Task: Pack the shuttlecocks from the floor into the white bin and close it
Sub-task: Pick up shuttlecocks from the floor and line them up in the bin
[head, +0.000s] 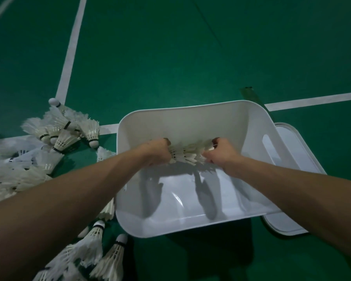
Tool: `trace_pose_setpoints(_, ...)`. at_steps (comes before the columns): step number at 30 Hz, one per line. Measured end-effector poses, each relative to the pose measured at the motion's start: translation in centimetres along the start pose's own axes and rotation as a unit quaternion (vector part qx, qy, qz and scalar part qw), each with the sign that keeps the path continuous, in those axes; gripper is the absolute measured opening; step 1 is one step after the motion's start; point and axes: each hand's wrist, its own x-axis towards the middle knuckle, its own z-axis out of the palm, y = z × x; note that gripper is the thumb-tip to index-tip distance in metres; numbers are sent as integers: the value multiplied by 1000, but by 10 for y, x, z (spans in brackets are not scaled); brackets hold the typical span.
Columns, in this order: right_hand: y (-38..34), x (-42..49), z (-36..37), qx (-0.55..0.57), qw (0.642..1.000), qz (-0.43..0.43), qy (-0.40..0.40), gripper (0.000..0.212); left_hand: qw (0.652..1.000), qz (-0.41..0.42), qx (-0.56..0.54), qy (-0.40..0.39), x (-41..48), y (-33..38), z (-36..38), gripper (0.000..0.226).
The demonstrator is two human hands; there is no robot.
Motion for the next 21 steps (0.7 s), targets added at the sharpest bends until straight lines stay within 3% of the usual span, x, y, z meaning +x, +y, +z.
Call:
trace_pose_setpoints(14,4,14,3,-10,998,27,-52,25,992,52,108,-51,-2,2,-6,59)
trace_pose_setpoints(21,4,17,4,10,998,28,-50,21,998,24,22,-62,1,-3,-3,67)
